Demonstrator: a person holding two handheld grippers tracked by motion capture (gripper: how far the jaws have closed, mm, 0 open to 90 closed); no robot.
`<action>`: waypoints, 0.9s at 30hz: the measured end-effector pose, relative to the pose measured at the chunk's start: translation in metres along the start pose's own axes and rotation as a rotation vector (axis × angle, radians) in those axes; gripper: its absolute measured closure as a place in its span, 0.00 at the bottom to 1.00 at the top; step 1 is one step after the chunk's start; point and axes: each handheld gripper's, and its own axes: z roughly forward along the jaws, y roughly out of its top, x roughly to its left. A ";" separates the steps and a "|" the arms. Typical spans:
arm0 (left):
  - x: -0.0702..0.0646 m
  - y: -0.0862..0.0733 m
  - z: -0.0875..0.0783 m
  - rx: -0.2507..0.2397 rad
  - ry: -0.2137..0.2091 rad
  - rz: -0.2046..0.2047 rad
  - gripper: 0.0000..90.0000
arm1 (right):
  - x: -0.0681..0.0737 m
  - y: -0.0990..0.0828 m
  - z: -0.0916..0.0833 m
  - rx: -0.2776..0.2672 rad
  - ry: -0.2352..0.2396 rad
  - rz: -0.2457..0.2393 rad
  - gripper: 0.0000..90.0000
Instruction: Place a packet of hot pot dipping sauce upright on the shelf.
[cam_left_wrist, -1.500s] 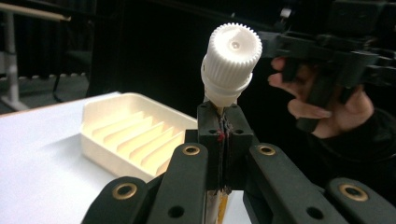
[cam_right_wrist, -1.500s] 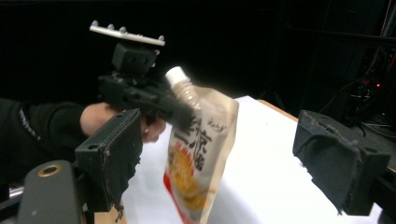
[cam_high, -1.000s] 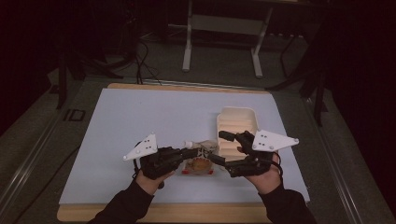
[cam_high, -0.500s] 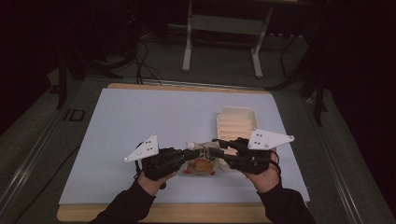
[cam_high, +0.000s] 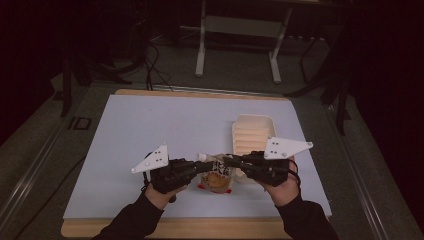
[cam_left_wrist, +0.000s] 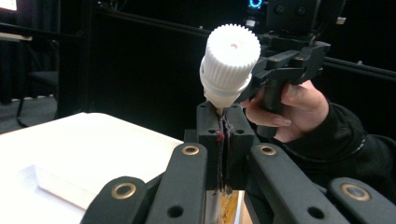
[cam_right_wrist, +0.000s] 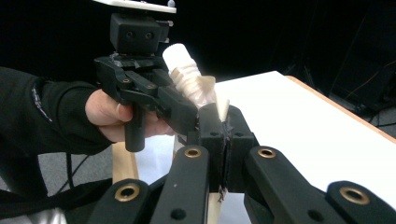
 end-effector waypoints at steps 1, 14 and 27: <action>0.000 0.000 0.000 0.000 0.000 0.000 0.95 | 0.000 0.001 0.000 -0.003 0.005 0.001 0.99; -0.004 0.011 -0.006 -0.004 0.010 0.011 0.44 | -0.002 0.005 -0.002 0.004 0.000 -0.010 0.99; -0.004 0.007 -0.031 0.114 0.172 0.040 0.12 | -0.022 0.015 -0.024 -0.040 -0.015 0.000 0.99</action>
